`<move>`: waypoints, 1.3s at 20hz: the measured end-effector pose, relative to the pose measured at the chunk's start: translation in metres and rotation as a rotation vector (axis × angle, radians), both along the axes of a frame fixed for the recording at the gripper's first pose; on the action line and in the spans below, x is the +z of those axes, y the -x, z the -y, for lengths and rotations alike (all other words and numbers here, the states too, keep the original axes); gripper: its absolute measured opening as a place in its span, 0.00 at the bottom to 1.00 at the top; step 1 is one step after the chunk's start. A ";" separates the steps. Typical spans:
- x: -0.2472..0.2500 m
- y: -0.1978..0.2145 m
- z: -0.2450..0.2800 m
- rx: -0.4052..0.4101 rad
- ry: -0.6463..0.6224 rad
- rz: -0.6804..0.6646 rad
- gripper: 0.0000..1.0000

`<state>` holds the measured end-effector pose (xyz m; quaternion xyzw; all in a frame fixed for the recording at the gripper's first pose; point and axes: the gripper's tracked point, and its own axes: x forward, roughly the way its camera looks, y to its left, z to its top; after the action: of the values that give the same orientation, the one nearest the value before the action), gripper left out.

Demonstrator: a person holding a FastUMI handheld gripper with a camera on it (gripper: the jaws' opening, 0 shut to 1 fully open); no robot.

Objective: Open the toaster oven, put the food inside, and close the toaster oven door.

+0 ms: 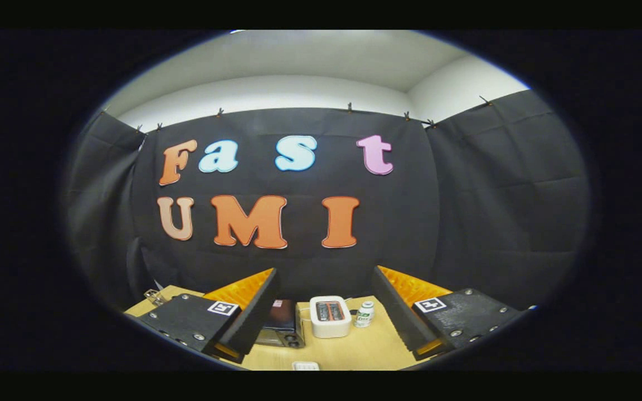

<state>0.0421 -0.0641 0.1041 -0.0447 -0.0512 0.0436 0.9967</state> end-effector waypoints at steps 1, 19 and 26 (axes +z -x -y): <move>0.001 0.001 0.008 -0.002 0.002 0.003 0.99; -0.020 0.015 0.017 -0.003 0.012 0.012 0.99; -0.022 0.016 0.008 0.006 0.061 0.023 0.99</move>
<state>0.0264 -0.0724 0.0823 -0.0754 -0.0615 0.0474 0.9941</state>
